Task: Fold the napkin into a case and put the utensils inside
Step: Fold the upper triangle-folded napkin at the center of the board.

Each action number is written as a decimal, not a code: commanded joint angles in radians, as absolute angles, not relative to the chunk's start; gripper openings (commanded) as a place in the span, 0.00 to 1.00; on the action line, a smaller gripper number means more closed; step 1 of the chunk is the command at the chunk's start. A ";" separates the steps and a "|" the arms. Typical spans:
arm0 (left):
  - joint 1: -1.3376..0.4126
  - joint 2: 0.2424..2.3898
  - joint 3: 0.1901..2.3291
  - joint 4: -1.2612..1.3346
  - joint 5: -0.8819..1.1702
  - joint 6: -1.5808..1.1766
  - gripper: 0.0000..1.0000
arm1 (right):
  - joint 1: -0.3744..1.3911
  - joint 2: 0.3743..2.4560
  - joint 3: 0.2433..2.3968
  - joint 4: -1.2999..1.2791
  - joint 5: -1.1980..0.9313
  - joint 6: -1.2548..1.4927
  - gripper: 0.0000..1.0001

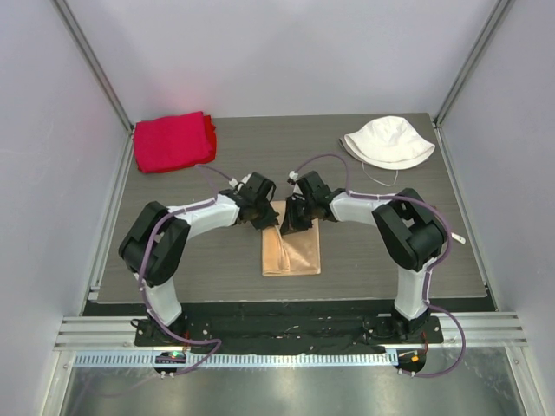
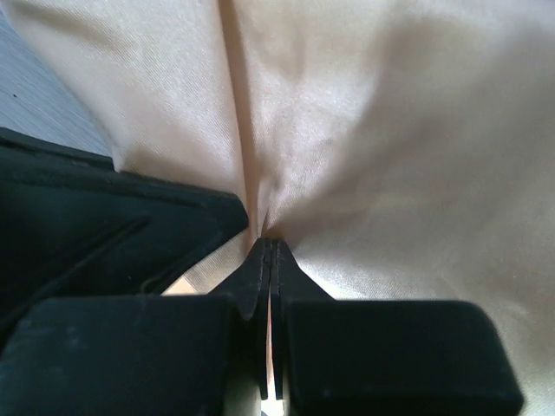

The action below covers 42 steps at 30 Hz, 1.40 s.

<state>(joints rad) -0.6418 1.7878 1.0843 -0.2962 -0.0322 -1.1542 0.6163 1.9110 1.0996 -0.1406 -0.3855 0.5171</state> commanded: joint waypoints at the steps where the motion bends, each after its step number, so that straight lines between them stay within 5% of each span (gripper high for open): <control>1: -0.664 1.810 1.146 -0.308 -0.052 -1.121 0.00 | 0.620 1.954 1.089 -0.124 -0.325 0.483 0.01; 19: -0.692 1.875 1.186 -0.330 -0.058 -1.085 0.00 | 0.572 1.819 1.103 -0.233 -0.261 0.439 0.01; 42: -0.721 1.905 1.244 -0.342 -0.078 -1.081 0.00 | 0.565 1.891 1.077 -0.204 -0.256 0.426 0.01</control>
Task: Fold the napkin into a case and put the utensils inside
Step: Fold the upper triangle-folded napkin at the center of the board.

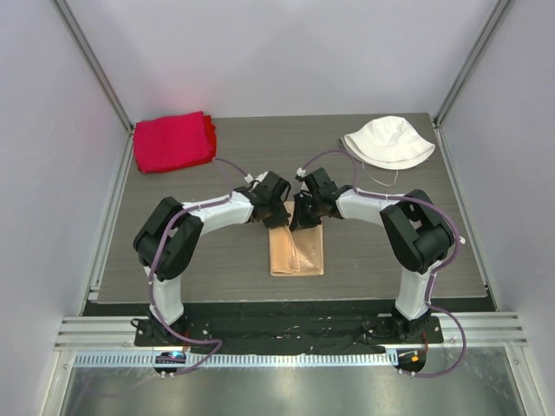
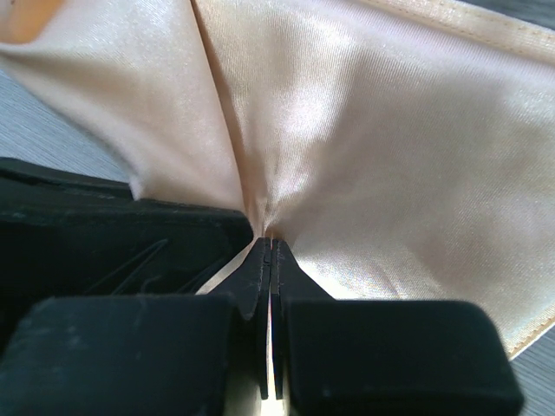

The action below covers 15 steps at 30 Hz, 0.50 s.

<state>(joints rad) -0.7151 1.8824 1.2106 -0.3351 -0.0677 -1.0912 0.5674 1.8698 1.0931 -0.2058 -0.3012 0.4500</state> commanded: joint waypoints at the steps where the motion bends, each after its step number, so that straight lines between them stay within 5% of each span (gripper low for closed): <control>1: -0.722 1.908 1.246 -0.342 -0.075 -1.078 0.00 | 0.566 1.888 1.080 -0.204 -0.258 0.428 0.01; 15: -0.724 1.922 1.229 -0.330 -0.080 -1.078 0.00 | 0.566 1.701 1.080 -0.324 -0.183 0.423 0.01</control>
